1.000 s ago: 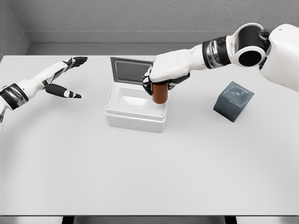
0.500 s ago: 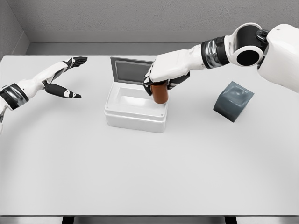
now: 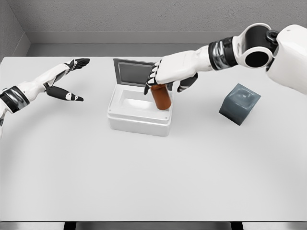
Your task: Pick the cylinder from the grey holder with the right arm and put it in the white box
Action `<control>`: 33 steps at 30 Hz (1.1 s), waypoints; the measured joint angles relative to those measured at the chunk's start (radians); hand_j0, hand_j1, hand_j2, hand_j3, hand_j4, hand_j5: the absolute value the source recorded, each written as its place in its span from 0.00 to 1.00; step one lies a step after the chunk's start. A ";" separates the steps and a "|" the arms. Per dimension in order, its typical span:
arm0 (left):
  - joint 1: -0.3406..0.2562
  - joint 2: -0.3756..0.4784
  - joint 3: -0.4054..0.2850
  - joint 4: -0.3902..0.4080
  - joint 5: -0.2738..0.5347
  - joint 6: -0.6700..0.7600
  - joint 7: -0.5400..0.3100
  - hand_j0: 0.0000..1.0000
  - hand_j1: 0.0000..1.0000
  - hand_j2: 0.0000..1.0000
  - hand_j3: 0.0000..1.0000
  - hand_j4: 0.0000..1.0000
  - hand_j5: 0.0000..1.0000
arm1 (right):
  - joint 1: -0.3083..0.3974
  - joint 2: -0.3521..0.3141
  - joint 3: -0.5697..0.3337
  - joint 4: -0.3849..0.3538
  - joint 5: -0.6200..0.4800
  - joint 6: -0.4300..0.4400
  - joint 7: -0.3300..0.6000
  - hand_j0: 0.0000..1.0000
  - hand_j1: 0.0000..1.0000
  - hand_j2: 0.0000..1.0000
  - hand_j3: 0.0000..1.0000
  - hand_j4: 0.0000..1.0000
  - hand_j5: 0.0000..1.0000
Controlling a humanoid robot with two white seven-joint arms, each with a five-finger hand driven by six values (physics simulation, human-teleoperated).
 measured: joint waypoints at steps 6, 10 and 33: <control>0.000 0.000 0.000 0.000 0.000 0.000 0.000 1.00 1.00 1.00 1.00 1.00 1.00 | -0.012 -0.018 -0.078 -0.111 -0.004 0.000 0.000 0.90 0.90 0.90 0.90 0.90 0.90; 0.005 0.000 0.000 -0.001 0.001 0.000 0.000 1.00 1.00 1.00 1.00 1.00 1.00 | -0.011 -0.085 -0.096 -0.195 -0.010 0.001 -0.004 0.90 0.90 0.90 0.90 0.90 0.90; -0.164 -0.062 -0.014 0.078 -0.067 0.013 0.000 1.00 1.00 1.00 1.00 1.00 1.00 | 0.041 -0.520 -0.104 -0.308 -0.117 0.000 -0.067 1.00 1.00 1.00 1.00 1.00 1.00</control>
